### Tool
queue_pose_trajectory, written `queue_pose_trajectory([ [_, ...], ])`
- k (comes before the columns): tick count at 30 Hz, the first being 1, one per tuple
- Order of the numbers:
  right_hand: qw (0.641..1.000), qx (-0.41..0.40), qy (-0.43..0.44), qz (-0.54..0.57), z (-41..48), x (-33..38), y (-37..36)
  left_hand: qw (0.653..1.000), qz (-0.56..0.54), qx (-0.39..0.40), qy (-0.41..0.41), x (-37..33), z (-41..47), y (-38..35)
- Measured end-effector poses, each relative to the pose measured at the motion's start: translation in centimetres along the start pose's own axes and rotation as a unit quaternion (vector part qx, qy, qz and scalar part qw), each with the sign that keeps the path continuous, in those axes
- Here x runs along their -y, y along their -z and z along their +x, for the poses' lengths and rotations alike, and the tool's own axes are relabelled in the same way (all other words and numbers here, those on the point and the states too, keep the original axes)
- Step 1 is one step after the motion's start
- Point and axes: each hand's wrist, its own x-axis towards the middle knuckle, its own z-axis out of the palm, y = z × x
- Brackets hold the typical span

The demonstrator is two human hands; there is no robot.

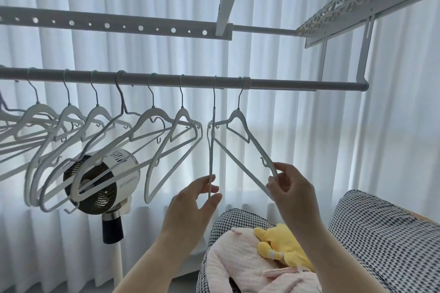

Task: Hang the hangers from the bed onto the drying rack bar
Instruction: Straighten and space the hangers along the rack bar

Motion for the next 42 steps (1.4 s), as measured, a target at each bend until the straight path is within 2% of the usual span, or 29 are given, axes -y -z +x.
queue_pose_trajectory([
  [7,0.999,0.003,0.036,-0.023,-0.5,0.4,0.0,1.000,0.004,-0.009,0.001,-0.6,-0.4,0.2],
  [16,0.999,0.008,0.034,-0.013,-0.8,0.4,0.8,0.999,-0.021,-0.033,0.017,-1.3,-1.0,0.0],
  [21,0.999,-0.011,0.041,0.004,-1.1,0.8,0.8,0.997,0.033,-0.059,0.021,-2.2,-2.4,1.0],
  [24,0.997,-0.045,0.057,0.003,-0.8,1.2,0.8,0.993,0.074,-0.088,-0.009,-2.5,-3.3,2.1],
  [27,0.996,-0.054,0.074,-0.016,0.1,2.2,0.8,0.978,0.108,-0.146,-0.098,-2.4,-3.9,3.5],
  [29,0.994,-0.042,0.092,-0.037,1.1,3.2,0.6,0.959,0.137,-0.205,-0.142,-2.1,-3.7,4.5],
  [31,0.992,-0.013,0.110,-0.057,2.3,4.2,0.2,0.954,0.130,-0.236,-0.129,-1.5,-3.2,5.2],
  [36,0.980,0.103,0.137,-0.097,5.7,6.3,-2.3,0.983,0.107,-0.146,0.008,0.0,-2.2,5.5],
  [42,0.932,0.169,0.203,-0.248,11.0,9.8,-4.6,0.983,0.100,-0.152,0.012,1.3,-0.9,5.5],
])
